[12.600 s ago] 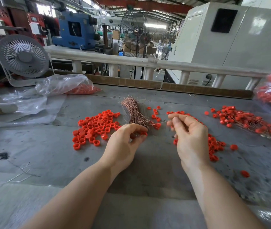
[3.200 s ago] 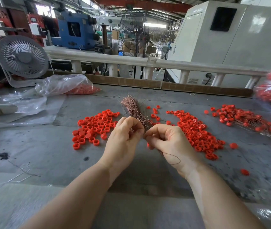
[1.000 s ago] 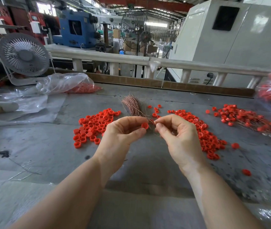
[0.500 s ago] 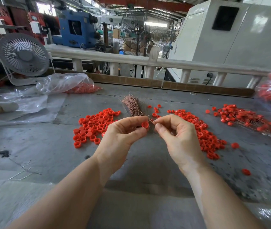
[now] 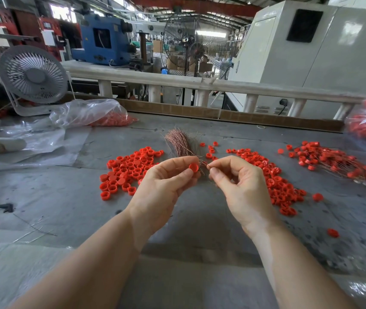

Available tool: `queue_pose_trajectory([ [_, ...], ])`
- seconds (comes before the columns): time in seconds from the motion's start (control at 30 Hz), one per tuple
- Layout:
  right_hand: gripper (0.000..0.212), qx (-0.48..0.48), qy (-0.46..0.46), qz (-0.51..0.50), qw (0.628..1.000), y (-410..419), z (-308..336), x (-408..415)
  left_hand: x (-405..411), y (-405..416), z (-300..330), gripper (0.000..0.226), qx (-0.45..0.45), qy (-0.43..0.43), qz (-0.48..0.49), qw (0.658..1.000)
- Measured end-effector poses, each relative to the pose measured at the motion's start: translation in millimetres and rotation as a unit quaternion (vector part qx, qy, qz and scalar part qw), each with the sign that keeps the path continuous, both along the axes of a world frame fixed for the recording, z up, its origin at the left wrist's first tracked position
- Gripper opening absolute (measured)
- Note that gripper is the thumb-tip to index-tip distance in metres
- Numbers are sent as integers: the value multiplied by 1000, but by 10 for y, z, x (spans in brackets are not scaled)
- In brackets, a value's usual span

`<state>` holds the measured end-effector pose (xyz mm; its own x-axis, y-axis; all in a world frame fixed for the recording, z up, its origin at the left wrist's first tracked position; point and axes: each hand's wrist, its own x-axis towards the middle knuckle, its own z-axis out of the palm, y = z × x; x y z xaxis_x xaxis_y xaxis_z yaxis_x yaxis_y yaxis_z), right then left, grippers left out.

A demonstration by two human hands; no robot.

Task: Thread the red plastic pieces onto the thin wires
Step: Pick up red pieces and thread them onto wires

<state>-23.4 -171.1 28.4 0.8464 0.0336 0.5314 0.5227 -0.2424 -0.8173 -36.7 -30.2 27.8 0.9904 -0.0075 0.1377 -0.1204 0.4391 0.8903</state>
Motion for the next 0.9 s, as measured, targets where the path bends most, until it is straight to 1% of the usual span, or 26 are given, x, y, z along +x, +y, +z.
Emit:
queue_pose_trajectory([
  [0.13, 27, -4, 0, 5, 1000, 0, 2, -3, -4, -2, 7, 23, -16, 12, -21, 1000],
  [0.33, 26, -14, -2, 10, 1000, 3, 1, -7, -4, 2, 12, 16, -70, 41, -37, 996],
  [0.43, 26, -18, 0, 8, 1000, -3, -4, -6, -6, 17, 15, 26, -85, 49, -50, 994],
  [0.5, 25, -19, 0, 8, 1000, -3, -3, -4, -5, 25, 13, 28, -88, 55, -53, 993],
  [0.7, 27, -17, -9, 23, 1000, 4, 10, -15, -3, 28, 23, 17, -106, 68, -60, 990],
  [0.9, 27, -16, -15, 48, 999, 13, 23, -29, -1, 40, 35, 20, -134, 92, -81, 983],
])
